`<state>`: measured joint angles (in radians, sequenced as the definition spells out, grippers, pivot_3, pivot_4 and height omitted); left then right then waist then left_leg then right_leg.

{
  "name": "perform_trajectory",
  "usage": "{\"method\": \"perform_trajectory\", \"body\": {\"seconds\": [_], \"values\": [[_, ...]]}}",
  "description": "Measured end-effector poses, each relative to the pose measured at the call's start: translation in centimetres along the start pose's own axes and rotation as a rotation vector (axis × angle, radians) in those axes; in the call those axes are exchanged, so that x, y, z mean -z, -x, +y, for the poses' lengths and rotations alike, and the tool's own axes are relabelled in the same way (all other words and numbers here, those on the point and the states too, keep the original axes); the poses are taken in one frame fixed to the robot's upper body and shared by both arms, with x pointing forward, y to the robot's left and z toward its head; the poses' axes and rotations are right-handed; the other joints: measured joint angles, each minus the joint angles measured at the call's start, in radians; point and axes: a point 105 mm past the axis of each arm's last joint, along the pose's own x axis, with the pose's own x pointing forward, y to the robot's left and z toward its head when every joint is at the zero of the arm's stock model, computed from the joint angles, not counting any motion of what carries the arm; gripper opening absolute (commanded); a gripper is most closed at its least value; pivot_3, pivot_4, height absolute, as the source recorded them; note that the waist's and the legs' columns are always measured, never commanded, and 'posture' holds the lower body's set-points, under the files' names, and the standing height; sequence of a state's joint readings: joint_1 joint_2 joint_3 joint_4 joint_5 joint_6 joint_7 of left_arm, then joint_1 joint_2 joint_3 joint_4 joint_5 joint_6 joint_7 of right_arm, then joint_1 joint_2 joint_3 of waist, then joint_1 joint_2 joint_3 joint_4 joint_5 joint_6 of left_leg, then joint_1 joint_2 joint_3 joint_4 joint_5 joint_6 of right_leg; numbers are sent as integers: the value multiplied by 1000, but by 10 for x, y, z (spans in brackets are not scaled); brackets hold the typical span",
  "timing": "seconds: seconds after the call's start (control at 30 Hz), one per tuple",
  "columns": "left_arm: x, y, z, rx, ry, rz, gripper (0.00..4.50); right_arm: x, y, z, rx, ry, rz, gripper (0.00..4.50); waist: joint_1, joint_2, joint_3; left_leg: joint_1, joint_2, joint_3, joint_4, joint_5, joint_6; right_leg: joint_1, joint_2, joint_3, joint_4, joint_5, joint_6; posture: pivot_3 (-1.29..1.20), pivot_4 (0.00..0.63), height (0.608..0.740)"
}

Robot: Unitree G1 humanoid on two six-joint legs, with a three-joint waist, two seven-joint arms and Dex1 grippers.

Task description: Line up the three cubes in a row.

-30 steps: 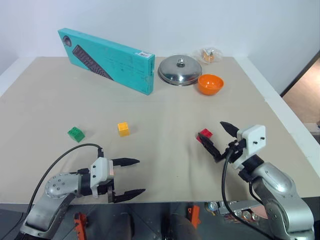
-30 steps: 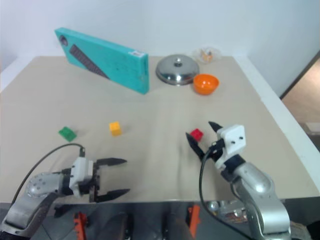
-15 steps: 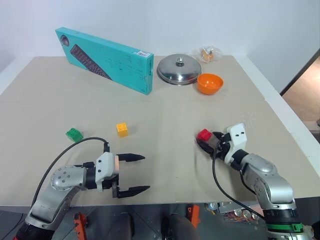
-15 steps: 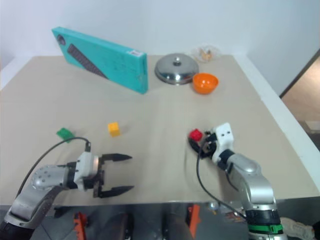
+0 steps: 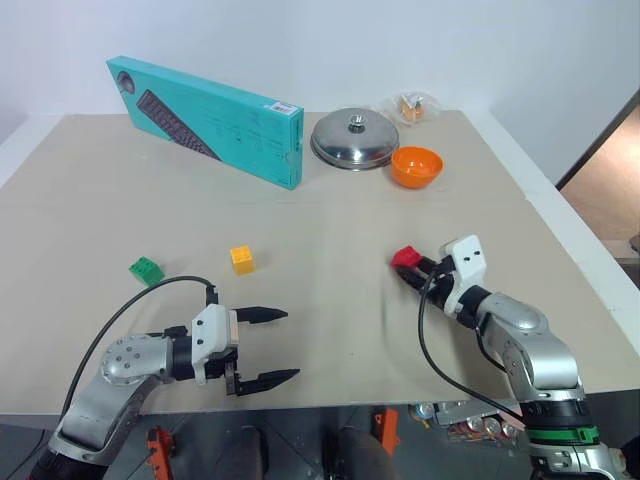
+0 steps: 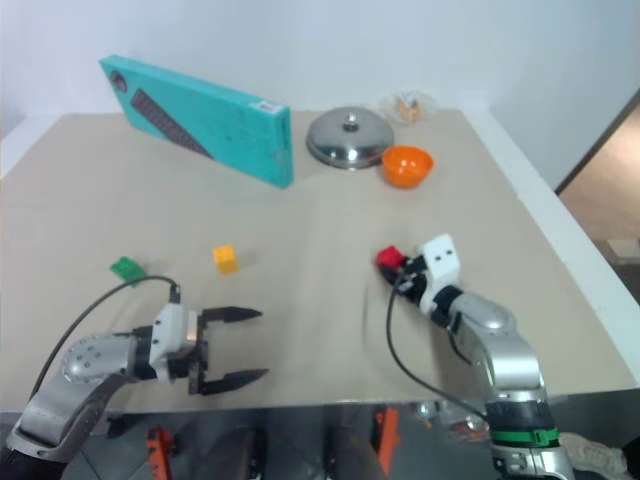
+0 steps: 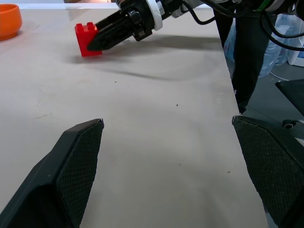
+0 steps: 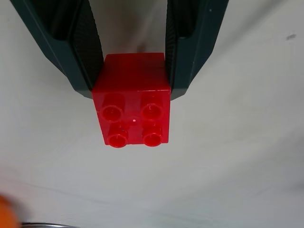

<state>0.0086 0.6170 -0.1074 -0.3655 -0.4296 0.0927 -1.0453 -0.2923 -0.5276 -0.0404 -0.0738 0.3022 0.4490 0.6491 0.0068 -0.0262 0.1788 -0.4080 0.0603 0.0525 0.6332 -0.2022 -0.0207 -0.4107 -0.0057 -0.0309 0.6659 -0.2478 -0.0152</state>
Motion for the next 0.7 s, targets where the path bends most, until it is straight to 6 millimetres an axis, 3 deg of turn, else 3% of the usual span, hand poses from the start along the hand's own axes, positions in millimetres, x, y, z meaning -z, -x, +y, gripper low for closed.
{"method": "perform_trajectory", "body": {"seconds": [0.2,0.3,0.47,0.57,0.7], "values": [[6,3,1,-47,43,18,4500,-39,-16,40,-366,95,-68,1232,-1,0,0,0,2,0,0,0,0,0,2,-1,0,1,-1,0,150,740],[9,7,1,-61,60,35,4500,-46,-22,52,-540,153,-47,1232,-1,0,0,0,2,0,0,0,0,0,2,0,0,1,-1,0,150,740],[11,16,5,-111,61,58,4500,-35,-28,56,-693,204,39,1232,0,0,0,0,2,0,0,0,0,0,2,-1,0,1,-1,0,150,740],[10,20,7,-157,60,64,4500,-18,-31,56,-708,198,96,1232,0,0,0,0,2,1,0,0,1,-1,1,0,0,1,-1,0,150,740],[12,21,4,-181,70,71,4500,-16,-37,67,-739,209,87,1232,0,0,0,0,3,1,0,0,1,-1,1,1,0,1,-1,0,150,740]]}}
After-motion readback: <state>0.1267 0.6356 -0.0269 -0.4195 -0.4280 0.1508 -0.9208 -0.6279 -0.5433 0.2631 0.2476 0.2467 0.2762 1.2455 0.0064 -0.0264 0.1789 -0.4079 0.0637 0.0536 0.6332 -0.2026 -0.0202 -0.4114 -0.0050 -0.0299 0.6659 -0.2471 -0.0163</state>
